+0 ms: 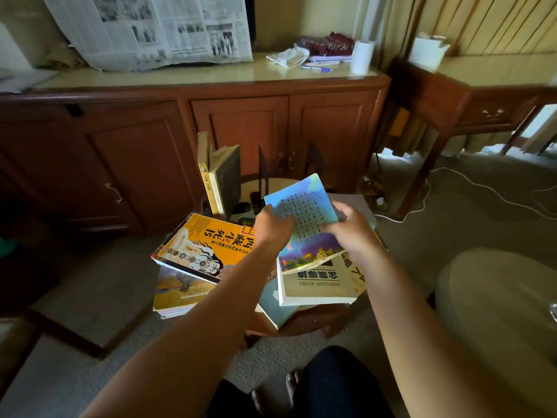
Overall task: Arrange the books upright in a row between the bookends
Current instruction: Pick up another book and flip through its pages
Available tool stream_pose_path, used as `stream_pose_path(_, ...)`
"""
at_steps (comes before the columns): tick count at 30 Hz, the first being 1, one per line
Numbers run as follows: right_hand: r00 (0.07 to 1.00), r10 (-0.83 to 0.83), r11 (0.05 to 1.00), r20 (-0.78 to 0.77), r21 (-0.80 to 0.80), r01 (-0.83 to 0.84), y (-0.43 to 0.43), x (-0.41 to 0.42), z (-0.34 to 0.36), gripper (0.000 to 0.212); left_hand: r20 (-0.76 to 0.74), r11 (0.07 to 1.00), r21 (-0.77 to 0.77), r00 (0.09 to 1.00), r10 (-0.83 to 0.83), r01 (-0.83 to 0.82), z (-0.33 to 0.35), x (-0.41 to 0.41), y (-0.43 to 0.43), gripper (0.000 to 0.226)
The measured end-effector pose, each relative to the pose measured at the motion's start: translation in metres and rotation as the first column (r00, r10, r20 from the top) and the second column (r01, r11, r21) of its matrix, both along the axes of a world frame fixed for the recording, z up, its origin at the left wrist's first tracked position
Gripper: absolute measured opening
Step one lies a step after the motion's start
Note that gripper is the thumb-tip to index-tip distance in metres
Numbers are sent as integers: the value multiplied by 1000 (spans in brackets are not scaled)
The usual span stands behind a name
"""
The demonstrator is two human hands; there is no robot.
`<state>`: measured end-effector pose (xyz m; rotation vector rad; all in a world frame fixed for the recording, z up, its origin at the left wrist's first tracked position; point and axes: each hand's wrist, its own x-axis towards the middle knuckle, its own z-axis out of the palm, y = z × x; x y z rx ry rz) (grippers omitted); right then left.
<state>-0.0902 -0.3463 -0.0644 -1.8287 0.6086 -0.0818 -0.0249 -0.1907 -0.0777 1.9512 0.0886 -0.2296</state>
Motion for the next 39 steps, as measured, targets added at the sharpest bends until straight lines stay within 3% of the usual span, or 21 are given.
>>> stream_pose_path(2,999,37,976,-27,218,-30,0,-11,18,55,50,998,-45,998,-37,40,15,-14,11,39)
stream_pose_path(5,989,139,860,56,488,-149,7,-35,50,26,158,982,-69,974,-162,174,34,-39,28,57)
stream_pose_path(8,984,141,820,109,545,-177,13,-58,71,26,264,962,-16,929,-259,272,53,-71,43,49)
stream_pose_path(13,972,157,794,178,563,-231,23,-95,92,26,452,895,335,784,-426,293,72,-135,67,49)
stream_pose_path(15,969,157,775,189,585,-240,29,-107,102,27,493,872,379,729,-474,310,76,-158,74,55)
stream_pose_path(17,970,167,746,179,620,-243,33,-114,108,34,499,886,322,734,-459,335,80,-174,78,60)
stream_pose_path(21,966,198,643,166,722,-256,53,-121,102,51,472,907,246,774,-421,343,91,-186,81,49)
stream_pose_path(24,973,151,592,176,772,-232,66,-122,88,58,411,916,157,818,-402,371,91,-192,77,68)
stream_pose_path(27,967,120,583,226,772,-252,75,-124,76,48,411,941,-78,871,-269,328,89,-197,71,65)
stream_pose_path(29,961,76,568,266,780,-261,79,-126,70,41,425,944,-90,870,-251,316,87,-195,72,57)
stream_pose_path(33,941,81,545,329,776,-318,77,-129,68,50,388,888,-177,859,-334,425,87,-190,79,53)
stream_pose_path(39,822,201,568,533,620,-541,75,-138,60,57,349,805,-432,899,-266,406,90,-177,90,54)
